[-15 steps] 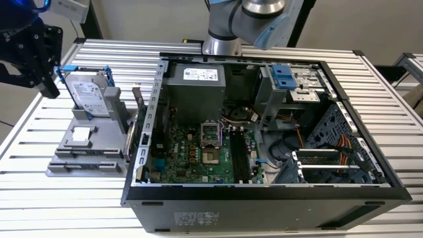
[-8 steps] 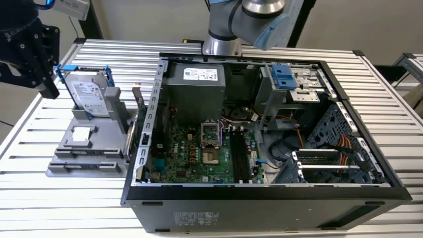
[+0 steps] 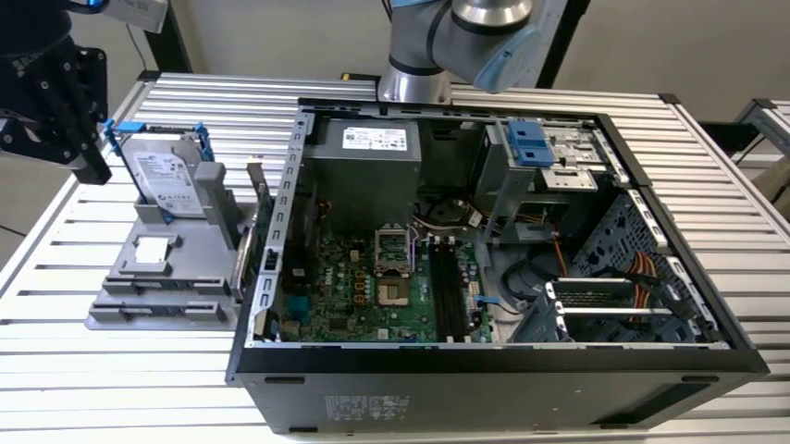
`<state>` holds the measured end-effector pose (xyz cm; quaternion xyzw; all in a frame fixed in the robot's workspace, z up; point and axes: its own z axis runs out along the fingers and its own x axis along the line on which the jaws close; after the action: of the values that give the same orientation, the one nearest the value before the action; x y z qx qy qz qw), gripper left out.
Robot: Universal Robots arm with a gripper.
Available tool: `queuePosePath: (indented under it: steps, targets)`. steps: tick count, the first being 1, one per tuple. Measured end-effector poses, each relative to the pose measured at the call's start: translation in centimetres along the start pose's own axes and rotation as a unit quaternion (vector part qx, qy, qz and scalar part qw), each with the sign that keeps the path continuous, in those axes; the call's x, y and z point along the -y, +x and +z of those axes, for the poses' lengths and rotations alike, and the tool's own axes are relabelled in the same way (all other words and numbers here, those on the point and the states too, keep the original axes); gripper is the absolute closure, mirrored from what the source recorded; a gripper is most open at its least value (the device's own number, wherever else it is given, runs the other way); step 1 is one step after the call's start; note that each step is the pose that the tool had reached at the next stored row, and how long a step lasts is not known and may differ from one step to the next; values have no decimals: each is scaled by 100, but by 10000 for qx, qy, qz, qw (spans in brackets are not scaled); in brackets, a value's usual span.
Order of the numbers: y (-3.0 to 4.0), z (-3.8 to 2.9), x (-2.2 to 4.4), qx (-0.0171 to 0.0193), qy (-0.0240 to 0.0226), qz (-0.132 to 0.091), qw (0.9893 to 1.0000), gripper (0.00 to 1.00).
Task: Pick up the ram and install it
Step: 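Pick up the ram and move it above insertion slot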
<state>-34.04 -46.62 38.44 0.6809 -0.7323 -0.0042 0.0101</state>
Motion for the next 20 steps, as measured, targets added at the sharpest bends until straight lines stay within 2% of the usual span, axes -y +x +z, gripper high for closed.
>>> queuePosePath:
  steps: [12,20]
  targets:
    - [0,0,-1,-8,4,-431,9991,100]
    - [0,0,-1,-10,5,-493,9988,100]
